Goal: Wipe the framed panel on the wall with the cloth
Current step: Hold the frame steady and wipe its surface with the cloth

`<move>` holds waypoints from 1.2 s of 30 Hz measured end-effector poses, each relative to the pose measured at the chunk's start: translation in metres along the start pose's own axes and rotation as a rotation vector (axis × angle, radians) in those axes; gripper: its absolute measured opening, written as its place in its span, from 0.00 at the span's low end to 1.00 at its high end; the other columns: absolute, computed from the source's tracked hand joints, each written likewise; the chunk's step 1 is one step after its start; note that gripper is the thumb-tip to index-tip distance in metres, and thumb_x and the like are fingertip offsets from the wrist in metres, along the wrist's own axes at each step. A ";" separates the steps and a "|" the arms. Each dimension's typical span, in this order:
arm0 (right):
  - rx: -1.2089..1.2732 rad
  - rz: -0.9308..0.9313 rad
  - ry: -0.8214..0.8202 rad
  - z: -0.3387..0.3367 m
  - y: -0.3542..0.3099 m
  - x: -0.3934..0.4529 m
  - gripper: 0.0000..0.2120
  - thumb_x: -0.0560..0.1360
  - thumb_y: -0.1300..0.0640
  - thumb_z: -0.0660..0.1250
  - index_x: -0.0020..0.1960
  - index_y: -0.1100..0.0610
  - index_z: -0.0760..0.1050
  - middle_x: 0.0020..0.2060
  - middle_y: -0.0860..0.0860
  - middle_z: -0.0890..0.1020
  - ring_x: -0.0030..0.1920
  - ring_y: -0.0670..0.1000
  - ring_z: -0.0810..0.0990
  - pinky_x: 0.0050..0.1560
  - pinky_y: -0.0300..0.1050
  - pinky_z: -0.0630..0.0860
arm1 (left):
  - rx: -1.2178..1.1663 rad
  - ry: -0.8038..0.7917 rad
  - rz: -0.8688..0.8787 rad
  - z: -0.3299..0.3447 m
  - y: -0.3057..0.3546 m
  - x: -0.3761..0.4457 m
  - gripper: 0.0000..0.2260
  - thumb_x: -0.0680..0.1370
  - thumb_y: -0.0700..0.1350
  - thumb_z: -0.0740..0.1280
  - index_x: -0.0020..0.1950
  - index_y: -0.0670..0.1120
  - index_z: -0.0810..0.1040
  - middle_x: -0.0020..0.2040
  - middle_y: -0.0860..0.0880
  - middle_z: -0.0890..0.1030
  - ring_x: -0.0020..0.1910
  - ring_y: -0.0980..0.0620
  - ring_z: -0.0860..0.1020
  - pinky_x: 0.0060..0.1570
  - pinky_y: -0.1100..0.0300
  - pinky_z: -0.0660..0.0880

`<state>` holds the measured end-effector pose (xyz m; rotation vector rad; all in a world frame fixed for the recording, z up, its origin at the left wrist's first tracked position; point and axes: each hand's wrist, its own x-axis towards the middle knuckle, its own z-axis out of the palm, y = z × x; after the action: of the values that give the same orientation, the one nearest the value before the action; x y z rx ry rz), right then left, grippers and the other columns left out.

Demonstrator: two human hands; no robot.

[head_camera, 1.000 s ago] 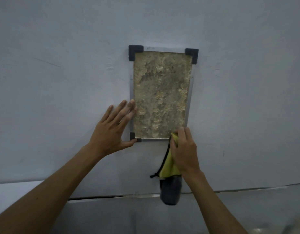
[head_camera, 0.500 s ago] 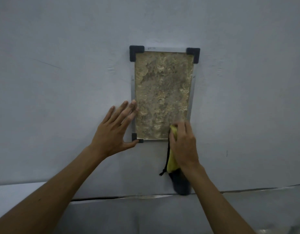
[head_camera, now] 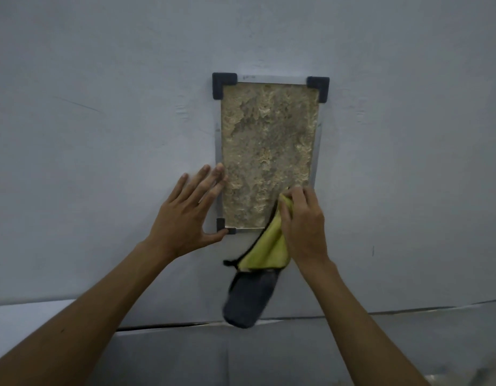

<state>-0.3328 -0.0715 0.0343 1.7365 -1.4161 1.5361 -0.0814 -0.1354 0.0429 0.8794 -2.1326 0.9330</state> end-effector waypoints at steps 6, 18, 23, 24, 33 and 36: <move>-0.095 -0.035 -0.094 0.010 -0.004 -0.039 0.04 0.78 0.65 0.68 0.51 0.63 0.75 0.48 0.57 0.76 0.43 0.55 0.78 0.42 0.43 0.77 | -0.001 -0.004 -0.005 -0.001 0.001 0.000 0.47 0.72 0.67 0.67 0.83 0.47 0.51 0.84 0.48 0.50 0.82 0.46 0.51 0.77 0.40 0.58; -0.072 -0.045 -0.033 0.010 -0.009 -0.002 0.08 0.79 0.65 0.67 0.58 0.65 0.74 0.52 0.59 0.77 0.47 0.56 0.79 0.43 0.44 0.79 | -0.013 -0.016 -0.008 0.000 0.001 0.000 0.46 0.73 0.68 0.65 0.83 0.47 0.51 0.84 0.48 0.50 0.82 0.46 0.50 0.77 0.40 0.57; -0.082 -0.090 -0.166 0.014 0.013 -0.051 0.05 0.80 0.65 0.65 0.54 0.65 0.76 0.50 0.59 0.77 0.45 0.59 0.79 0.43 0.49 0.80 | -0.005 -0.023 -0.008 -0.003 0.001 0.000 0.46 0.74 0.68 0.65 0.83 0.48 0.51 0.84 0.49 0.50 0.82 0.47 0.51 0.77 0.40 0.58; -0.078 -0.101 -0.181 0.013 0.015 -0.047 0.05 0.80 0.64 0.64 0.54 0.64 0.75 0.50 0.58 0.76 0.45 0.58 0.79 0.43 0.48 0.79 | -0.003 -0.022 -0.009 -0.004 0.001 0.000 0.46 0.74 0.68 0.65 0.83 0.48 0.51 0.84 0.49 0.50 0.82 0.47 0.51 0.77 0.40 0.58; -0.014 -0.159 -0.078 0.014 -0.016 0.003 0.05 0.79 0.65 0.66 0.54 0.61 0.73 0.50 0.56 0.75 0.48 0.54 0.76 0.49 0.44 0.76 | -0.018 -0.044 -0.003 -0.006 0.000 0.000 0.46 0.74 0.67 0.66 0.83 0.48 0.50 0.84 0.49 0.49 0.82 0.47 0.49 0.77 0.41 0.57; -0.018 -0.118 -0.154 0.020 -0.015 -0.031 0.05 0.80 0.66 0.64 0.55 0.65 0.74 0.51 0.58 0.76 0.49 0.57 0.78 0.50 0.50 0.79 | -0.003 -0.047 0.003 -0.007 -0.001 0.001 0.45 0.74 0.68 0.65 0.83 0.48 0.52 0.84 0.49 0.49 0.82 0.47 0.49 0.78 0.41 0.57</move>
<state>-0.3057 -0.0699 0.0045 1.9270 -1.3678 1.3493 -0.0793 -0.1307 0.0472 0.9057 -2.1746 0.9193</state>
